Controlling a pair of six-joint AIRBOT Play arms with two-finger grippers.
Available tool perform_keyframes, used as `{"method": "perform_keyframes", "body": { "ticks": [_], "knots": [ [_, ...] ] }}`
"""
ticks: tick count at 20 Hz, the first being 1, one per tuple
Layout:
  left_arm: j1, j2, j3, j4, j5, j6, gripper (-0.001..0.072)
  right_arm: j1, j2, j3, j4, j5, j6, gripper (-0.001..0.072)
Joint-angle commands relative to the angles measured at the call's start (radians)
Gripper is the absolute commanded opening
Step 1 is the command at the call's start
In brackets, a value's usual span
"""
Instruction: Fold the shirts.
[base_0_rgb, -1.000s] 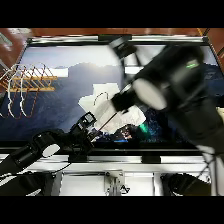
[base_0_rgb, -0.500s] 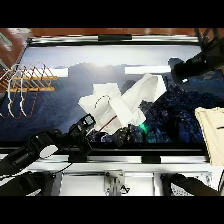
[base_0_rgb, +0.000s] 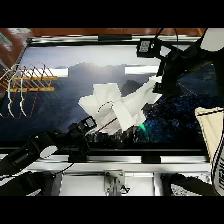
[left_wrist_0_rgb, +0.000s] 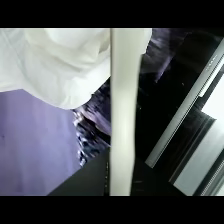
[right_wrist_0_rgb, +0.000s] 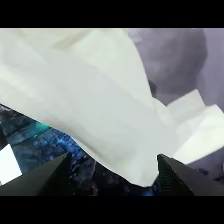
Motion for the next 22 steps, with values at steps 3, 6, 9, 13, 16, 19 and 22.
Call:
{"method": "perform_keyframes", "body": {
  "ticks": [3, 6, 9, 13, 16, 19, 22],
  "knots": [
    [0.0, 0.001, 0.003, 0.015, 0.009, 0.004, 0.0044, 0.044, -0.01, -0.103, 0.005, 0.022, -0.051, 0.0654],
    [0.0, 0.003, 0.003, 0.015, 0.01, 0.039, 0.0044, 0.043, -0.01, -0.168, -0.083, -0.003, -0.076, 0.0653],
    [0.001, 0.034, 0.003, 0.016, 0.053, 0.075, 0.0044, 0.043, -0.01, -0.182, -0.177, -0.006, -0.121, 0.06],
    [0.001, 0.064, 0.003, 0.056, 0.131, 0.078, 0.0049, 0.043, -0.009, -0.182, -0.168, -0.005, -0.098, 0.0087],
    [0.001, 0.064, 0.003, 0.143, 0.14, 0.078, 0.0093, 0.043, -0.006, -0.182, -0.168, -0.001, -0.068, 0.0088],
    [0.008, 0.077, 0.003, 0.28, 0.143, 0.078, 0.0482, 0.043, 0.01, -0.182, -0.164, 0.006, -0.068, 0.0087],
    [0.086, 0.106, 0.027, 0.33, 0.141, 0.078, 0.0543, 0.043, 0.044, -0.182, -0.157, 0.008, -0.047, 0.0087]
  ]
}}
